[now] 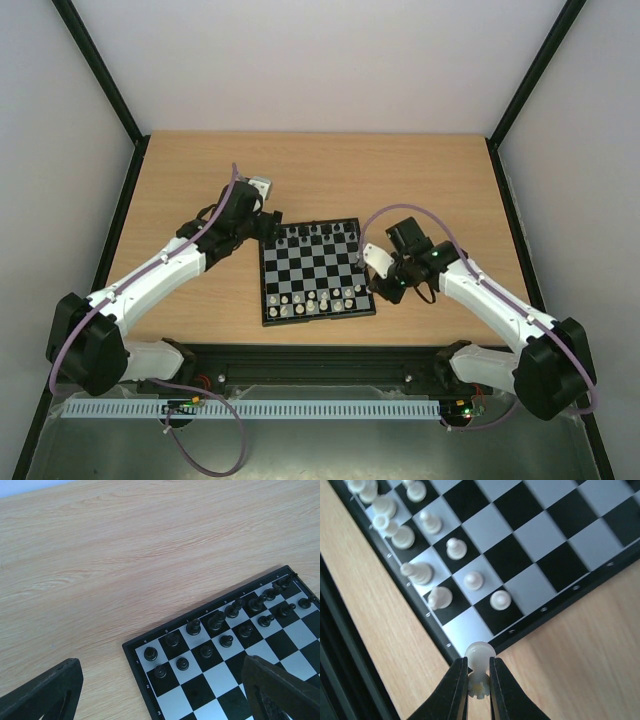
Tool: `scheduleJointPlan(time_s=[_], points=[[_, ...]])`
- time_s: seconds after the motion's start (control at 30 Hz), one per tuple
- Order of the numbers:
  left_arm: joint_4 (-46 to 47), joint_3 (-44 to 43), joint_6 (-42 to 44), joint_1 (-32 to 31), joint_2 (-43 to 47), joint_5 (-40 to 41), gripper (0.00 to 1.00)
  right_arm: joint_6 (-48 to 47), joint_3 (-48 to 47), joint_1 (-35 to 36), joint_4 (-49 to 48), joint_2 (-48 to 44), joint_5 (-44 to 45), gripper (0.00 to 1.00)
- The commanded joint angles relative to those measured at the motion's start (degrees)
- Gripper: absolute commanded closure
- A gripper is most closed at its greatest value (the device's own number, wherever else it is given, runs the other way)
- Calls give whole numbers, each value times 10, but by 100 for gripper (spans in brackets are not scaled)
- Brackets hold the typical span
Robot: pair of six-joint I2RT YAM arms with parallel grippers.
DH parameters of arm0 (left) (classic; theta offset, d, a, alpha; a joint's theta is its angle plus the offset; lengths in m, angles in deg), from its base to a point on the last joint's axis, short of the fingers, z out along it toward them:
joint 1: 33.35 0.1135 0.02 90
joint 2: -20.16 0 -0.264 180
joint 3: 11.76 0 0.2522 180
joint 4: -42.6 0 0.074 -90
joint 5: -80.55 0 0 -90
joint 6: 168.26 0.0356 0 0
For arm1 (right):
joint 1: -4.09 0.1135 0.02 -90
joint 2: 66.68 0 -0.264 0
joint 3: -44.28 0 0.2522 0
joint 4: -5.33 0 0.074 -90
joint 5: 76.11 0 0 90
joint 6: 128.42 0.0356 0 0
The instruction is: Set up the chess pieces on the board
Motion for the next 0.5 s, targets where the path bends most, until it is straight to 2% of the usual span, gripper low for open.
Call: scheduleJointPlan(time_s=[0.0,0.17,0.47], points=[[2,4,-2,3,9,6,10,-10,30,28,13,-9,8,89],[2,6,-2,3,11,7,9,5,47,53,-15,13,8,89],[1,6,-1,3,10,0,9,20,49,55,-48,51,16,89]])
